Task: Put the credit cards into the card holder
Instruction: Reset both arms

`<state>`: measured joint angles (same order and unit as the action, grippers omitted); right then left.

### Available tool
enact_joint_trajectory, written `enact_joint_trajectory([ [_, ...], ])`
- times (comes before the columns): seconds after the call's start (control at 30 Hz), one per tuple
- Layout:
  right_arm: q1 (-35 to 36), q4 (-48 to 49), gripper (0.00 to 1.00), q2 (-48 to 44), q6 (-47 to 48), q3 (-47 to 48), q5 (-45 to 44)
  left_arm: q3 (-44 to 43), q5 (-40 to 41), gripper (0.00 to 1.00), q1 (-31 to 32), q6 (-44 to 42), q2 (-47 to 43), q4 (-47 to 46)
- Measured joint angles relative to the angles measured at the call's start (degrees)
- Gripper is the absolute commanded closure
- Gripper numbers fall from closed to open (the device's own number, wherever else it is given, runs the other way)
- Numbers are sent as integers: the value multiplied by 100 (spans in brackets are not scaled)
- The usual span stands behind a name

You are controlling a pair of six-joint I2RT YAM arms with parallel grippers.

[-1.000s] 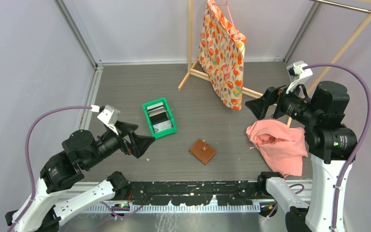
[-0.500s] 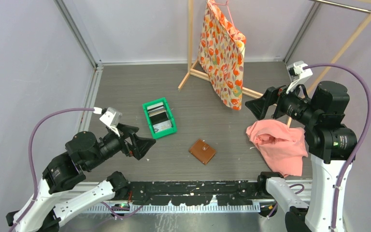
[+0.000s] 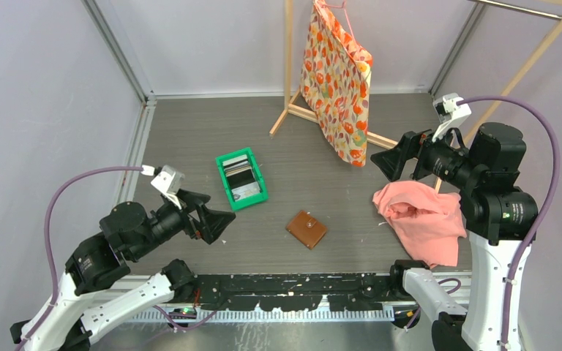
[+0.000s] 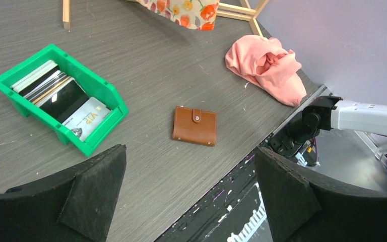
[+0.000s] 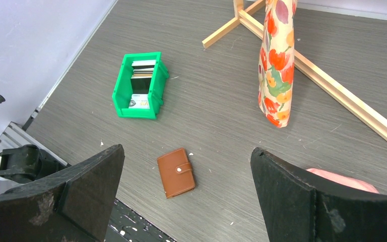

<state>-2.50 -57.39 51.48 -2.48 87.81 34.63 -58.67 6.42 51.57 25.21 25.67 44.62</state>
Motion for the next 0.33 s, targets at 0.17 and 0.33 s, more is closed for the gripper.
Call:
enact_joint_trajectory([
  [0.17, -4, 0, 0, 0, -13, 0, 2, 13, 0, 0, 0, 11, -28, -2],
  [0.33, -24, 13, 0, -2, -35, -20, 2, 35, 0, 0, 0, 11, -44, -2],
])
